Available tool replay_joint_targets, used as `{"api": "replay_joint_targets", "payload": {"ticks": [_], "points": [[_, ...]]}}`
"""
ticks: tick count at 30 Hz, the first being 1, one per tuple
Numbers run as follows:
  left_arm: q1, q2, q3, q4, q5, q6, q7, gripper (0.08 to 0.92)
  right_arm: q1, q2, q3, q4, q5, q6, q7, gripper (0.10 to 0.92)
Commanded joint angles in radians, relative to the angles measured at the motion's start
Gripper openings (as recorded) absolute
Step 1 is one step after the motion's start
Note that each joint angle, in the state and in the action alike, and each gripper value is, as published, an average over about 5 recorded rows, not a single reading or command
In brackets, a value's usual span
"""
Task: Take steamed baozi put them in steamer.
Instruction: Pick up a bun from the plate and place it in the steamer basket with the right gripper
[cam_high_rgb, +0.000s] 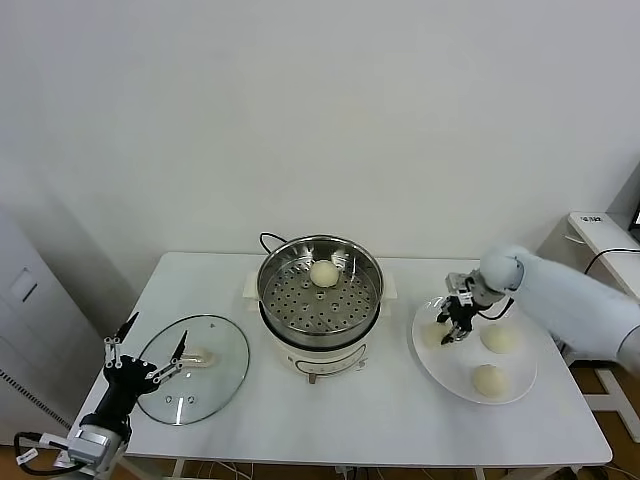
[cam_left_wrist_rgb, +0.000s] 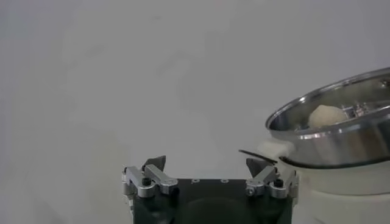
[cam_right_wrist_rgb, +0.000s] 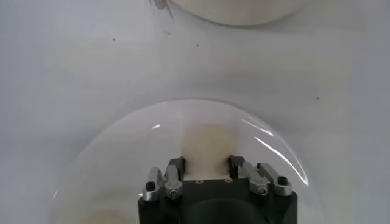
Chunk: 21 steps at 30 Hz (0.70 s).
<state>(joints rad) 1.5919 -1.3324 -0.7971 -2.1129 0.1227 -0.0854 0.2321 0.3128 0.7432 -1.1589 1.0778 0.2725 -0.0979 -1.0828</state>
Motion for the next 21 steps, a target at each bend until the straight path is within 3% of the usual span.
{"api": "replay_joint_targets", "payload": {"ticks": [1,5,9,14,21], "points": [[-0.004,0.002,-0.001,0.006,0.001,0.001,0.004,0.823,0.628,-0.034,-0.466,0.238,0.48,-0.033,-0.046,0.455],[-0.009,0.0,0.001,0.008,0.002,0.002,0.005,0.823,0.742,0.042,-0.501,0.326,0.653,-0.116,-0.055,0.45],[-0.015,0.002,-0.002,0.009,-0.002,0.004,0.005,0.823,0.683,0.12,-0.429,0.39,0.697,-0.21,0.01,0.45],[-0.019,0.0,-0.009,0.008,-0.007,0.007,0.003,0.823,0.462,0.245,-0.308,0.387,0.629,-0.296,0.149,0.45],[-0.016,-0.011,-0.009,0.007,-0.004,0.006,0.004,0.823,0.2,0.466,-0.19,0.183,0.469,-0.345,0.288,0.451]]}}
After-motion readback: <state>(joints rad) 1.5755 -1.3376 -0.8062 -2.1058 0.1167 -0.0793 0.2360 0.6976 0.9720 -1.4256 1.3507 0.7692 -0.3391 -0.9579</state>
